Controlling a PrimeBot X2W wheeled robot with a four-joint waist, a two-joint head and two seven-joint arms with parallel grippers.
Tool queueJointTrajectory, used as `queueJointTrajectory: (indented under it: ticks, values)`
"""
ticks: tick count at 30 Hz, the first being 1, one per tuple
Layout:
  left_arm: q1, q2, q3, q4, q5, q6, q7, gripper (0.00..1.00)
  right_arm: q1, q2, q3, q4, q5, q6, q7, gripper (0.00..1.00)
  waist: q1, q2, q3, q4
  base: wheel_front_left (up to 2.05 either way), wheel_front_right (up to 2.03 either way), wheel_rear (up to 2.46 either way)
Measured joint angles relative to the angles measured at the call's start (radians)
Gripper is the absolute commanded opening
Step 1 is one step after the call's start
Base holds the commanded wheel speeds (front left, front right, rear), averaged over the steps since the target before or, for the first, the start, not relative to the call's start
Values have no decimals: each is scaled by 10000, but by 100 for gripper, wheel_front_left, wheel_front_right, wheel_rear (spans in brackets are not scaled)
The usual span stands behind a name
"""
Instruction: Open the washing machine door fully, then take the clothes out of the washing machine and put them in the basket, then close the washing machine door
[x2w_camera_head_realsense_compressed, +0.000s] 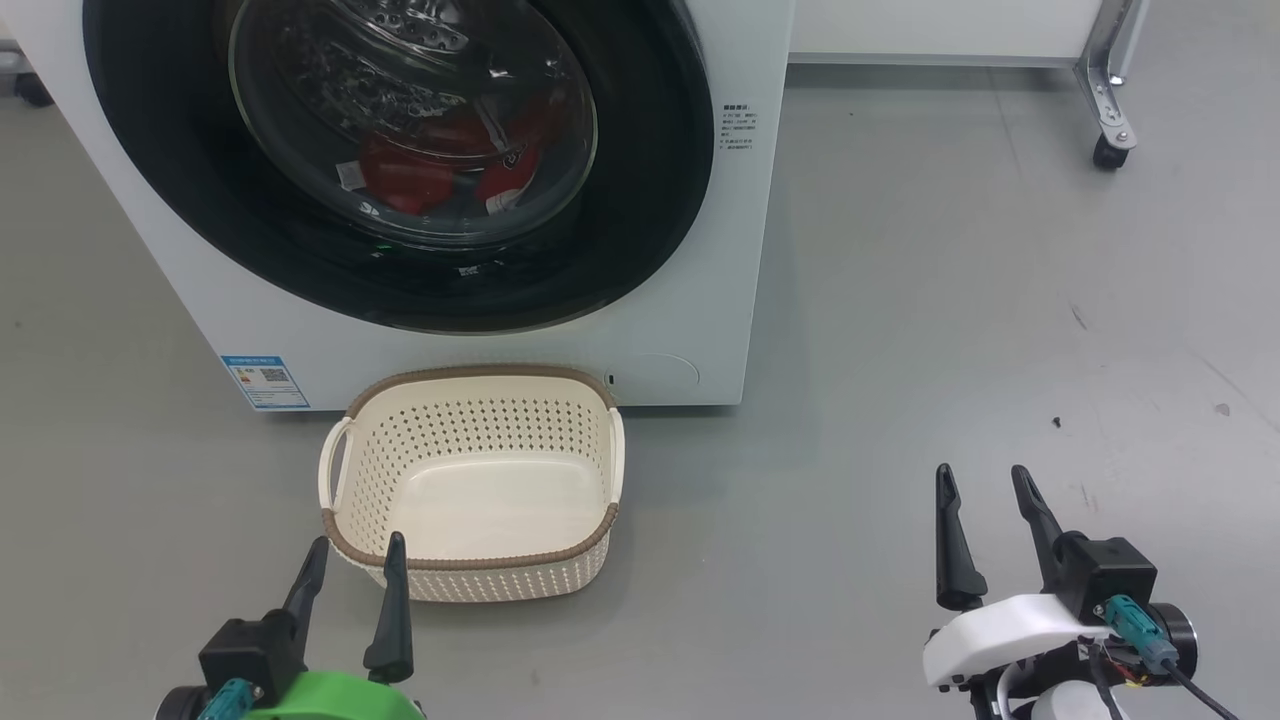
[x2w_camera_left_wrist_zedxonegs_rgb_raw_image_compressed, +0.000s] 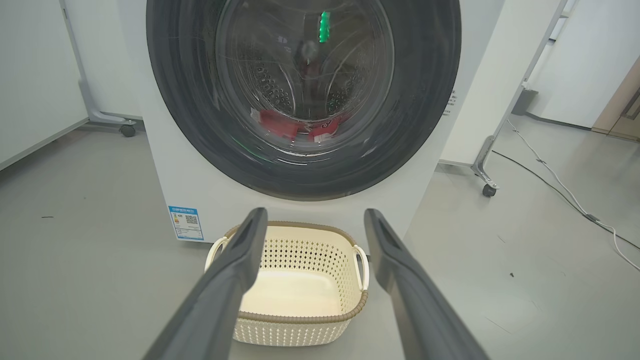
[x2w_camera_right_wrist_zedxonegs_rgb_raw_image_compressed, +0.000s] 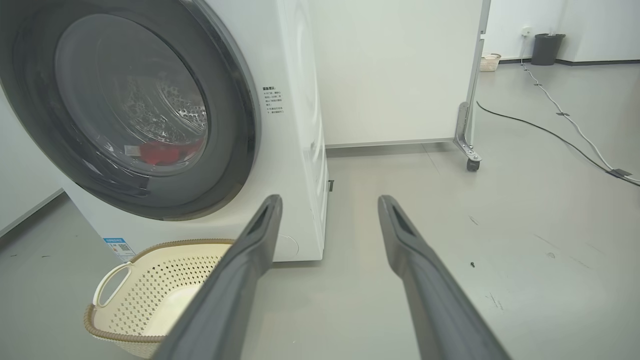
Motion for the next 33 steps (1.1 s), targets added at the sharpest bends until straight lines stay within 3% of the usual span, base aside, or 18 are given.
queueJointTrajectory:
  ticks: [33]
  values:
    - [-30, -23, -29, 403, -2, 0, 0, 100, -236, 8, 138, 596, 2, -4, -2, 100, 0, 0, -219, 19, 0, 0, 0]
